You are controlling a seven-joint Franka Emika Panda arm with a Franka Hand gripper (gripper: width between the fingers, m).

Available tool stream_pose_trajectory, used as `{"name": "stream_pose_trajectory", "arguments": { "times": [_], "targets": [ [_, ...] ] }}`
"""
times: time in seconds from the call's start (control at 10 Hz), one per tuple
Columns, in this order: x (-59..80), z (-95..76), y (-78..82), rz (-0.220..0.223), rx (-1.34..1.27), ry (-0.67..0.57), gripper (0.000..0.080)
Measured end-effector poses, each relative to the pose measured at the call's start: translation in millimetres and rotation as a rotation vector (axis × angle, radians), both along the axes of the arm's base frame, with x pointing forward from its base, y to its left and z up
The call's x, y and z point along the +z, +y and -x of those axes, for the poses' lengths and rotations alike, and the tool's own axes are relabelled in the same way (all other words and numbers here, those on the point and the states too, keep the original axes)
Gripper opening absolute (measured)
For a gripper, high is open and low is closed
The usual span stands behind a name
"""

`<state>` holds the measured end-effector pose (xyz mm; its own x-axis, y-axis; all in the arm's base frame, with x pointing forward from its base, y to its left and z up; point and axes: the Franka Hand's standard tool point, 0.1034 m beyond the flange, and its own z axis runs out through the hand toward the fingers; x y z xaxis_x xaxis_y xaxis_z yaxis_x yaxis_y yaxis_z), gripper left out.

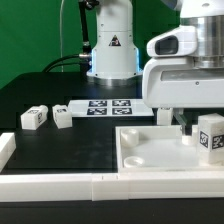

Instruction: Assemble one leg

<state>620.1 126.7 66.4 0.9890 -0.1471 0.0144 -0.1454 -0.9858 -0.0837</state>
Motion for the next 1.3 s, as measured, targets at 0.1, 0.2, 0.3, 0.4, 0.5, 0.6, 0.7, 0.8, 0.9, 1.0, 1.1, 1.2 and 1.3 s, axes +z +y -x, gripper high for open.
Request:
{"name": "stream_pose_trajectory", "arguments": {
  "times": [0.1,0.2,0.3,0.4,0.5,0.6,0.7,0.8,0.9,1.0,1.1,1.2,1.3],
  "targets": [
    [-0.7,-3.3,-0.9,0.008,0.092,-0.006,0.0648],
    [-0.7,-3.7,-3.6,0.02,0.202,-0.014,0.0648],
    [-0.4,-4.1,-4.9,0.024,0.247,-0.019,0.0648],
    [-0.6,-4.1,-5.9,0.03,0.312,-0.023,0.0648],
    [-0.6,-4.1,-5.8,0.03,0.301,-0.022,0.0628],
    [-0.6,-4.1,-6.0,0.03,0.301,-0.022,0.0499],
    [-0.6,-4.1,-6.0,0.03,0.301,-0.022,0.0499],
    [-0.6,-4.1,-6.0,0.03,0.301,-0.022,0.0299],
    [-0.6,-4.1,-6.0,0.03,0.301,-0.022,0.0288],
    [-0.6,-4.1,-6.1,0.03,0.281,-0.02,0.0288],
    [-0.6,-4.1,-6.0,0.029,0.264,-0.019,0.0288],
    [-0.6,-4.2,-5.9,0.028,0.207,-0.016,0.0288],
    [-0.7,-4.0,-6.2,0.024,-0.008,-0.016,0.0288]
  ]
}}
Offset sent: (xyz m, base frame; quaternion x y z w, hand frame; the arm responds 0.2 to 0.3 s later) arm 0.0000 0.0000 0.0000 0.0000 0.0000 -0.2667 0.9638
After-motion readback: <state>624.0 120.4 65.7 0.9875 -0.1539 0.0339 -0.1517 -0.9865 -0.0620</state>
